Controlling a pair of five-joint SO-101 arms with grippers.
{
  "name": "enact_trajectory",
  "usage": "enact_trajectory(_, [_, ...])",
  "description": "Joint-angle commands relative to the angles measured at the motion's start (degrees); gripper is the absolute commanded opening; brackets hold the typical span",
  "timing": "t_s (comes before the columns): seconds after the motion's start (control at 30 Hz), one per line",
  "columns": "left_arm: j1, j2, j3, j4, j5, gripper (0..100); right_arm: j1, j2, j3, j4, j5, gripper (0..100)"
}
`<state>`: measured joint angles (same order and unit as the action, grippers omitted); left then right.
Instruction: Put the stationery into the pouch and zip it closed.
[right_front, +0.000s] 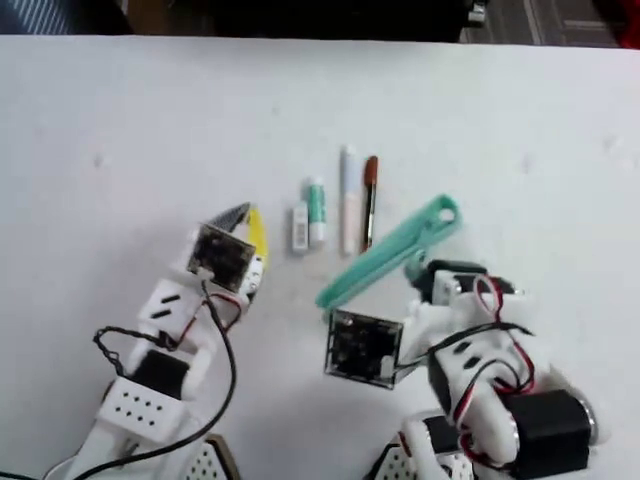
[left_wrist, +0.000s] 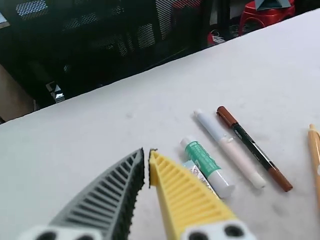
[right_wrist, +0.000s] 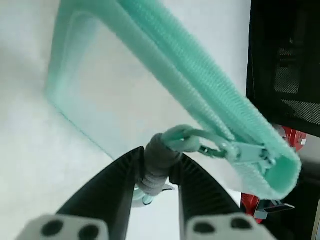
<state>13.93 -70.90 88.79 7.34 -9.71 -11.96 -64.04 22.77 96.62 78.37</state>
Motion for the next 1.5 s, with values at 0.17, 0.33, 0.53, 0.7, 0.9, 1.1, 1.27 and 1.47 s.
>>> enact_trajectory(0.17, [5.2, 0.1, -0.7, 0.4, -5.5, 5, -2.2, -1.6, -0.1, -13.4, -26.0, 1.6])
enact_trajectory(0.33, [5.2, 0.1, -0.8, 0.2, -5.4, 5, -2.2, -7.0, 0.0, -20.6, -41.5, 1.6])
enact_trajectory(0.53, [5.1, 0.1, -1.8, 0.5, -5.4, 5, -2.2, -12.5, 0.0, -25.7, -49.1, 1.6])
enact_trajectory(0.7, [4.7, 0.1, -1.9, 0.5, -5.4, 5, -6.7, -13.9, -0.1, -27.8, -52.8, 1.6])
enact_trajectory(0.9, [1.5, -0.1, -2.1, 0.2, -5.3, 5, -15.3, -13.4, 0.4, -26.5, -52.8, 1.6])
enact_trajectory(1.1, [-7.3, -12.7, -3.2, 6.0, 2.2, 5, -15.3, -13.4, 3.1, -24.5, -52.8, 1.6])
enact_trajectory(1.27, [-9.8, -31.4, -3.0, 18.1, 4.4, 5, -15.6, -13.8, 8.4, -24.5, -52.8, 1.6])
enact_trajectory(1.47, [-8.6, -31.4, -6.7, 20.8, 4.7, 5, -15.8, -13.9, 9.4, -24.2, -52.8, 1.6])
